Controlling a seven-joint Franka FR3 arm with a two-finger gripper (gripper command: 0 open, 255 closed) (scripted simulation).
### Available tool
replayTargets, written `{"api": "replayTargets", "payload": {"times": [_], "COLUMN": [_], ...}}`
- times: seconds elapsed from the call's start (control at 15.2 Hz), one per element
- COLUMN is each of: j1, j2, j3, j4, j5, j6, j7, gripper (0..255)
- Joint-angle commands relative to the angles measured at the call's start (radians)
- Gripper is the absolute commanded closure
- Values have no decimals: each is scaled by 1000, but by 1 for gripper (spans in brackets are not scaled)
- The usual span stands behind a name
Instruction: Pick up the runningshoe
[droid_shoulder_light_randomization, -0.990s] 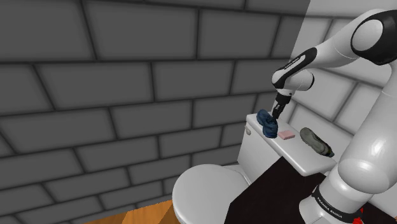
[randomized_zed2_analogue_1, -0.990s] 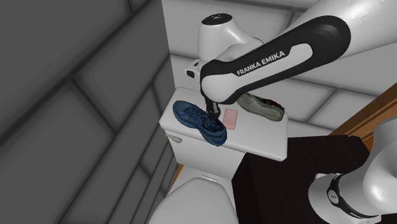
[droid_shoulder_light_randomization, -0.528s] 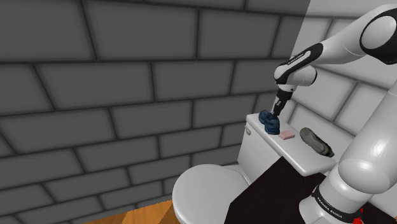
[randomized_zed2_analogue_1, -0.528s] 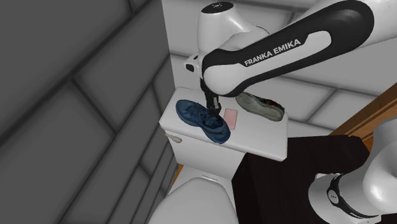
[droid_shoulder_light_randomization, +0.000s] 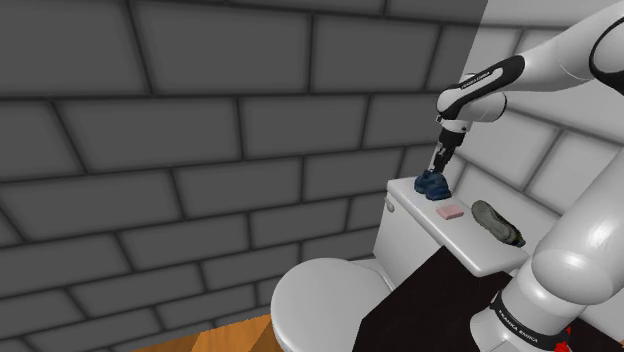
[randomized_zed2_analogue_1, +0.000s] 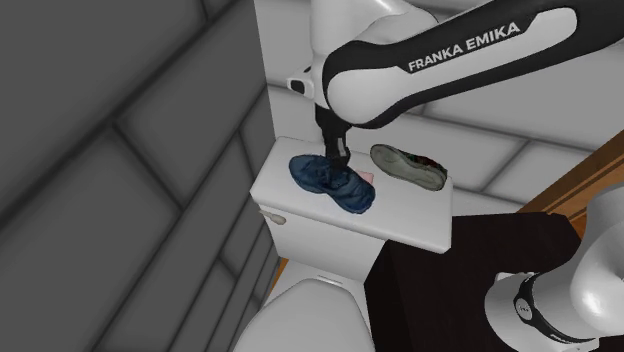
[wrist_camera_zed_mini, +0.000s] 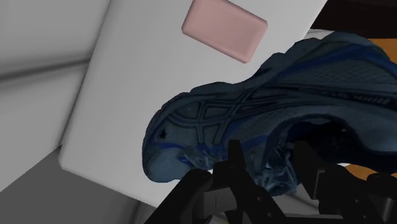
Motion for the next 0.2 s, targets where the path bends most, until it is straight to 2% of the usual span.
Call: {"api": "replayTargets", "payload": {"times": [0.0,0.13], "j1": [0,0], "j2": [-19,-20], "j3": [1,2], "j4": [13,14], "j5": [-13,-13], "j6": [-27,-29], "j7": [10,10], "gripper": [255,255]}}
